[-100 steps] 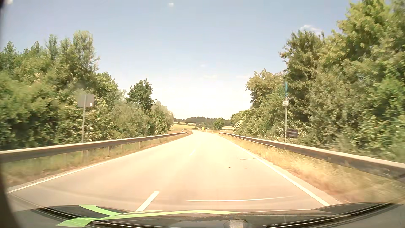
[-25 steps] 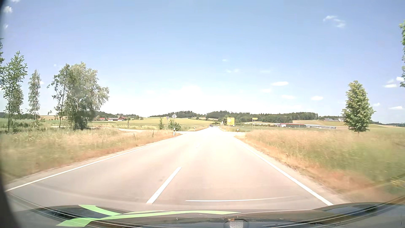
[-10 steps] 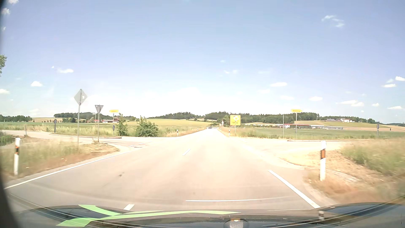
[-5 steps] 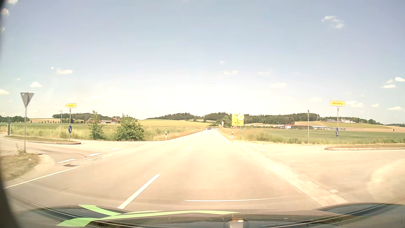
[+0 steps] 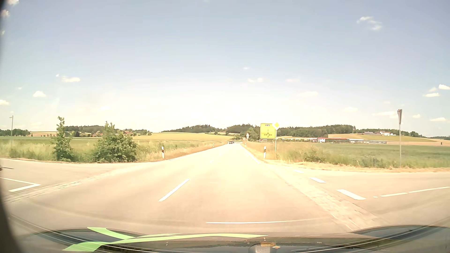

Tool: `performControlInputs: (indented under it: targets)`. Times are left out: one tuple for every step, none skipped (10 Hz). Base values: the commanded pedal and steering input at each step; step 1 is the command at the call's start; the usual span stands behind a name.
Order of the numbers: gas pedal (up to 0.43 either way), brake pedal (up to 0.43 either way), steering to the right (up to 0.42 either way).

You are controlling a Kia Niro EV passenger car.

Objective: Follow the waypoints while adhering to traffic rules and regulations

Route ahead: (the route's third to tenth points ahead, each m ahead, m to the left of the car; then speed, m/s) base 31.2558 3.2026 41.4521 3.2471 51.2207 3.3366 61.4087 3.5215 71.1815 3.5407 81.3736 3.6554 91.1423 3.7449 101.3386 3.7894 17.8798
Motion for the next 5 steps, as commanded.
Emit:
performControlInputs:
  targets:
    - [0.15,0.0,-0.009]
    - [0.15,0.0,-0.008]
    - [0.15,0.0,-0.007]
    - [0.15,0.0,-0.005]
    - [0.157,0.0,-0.002]
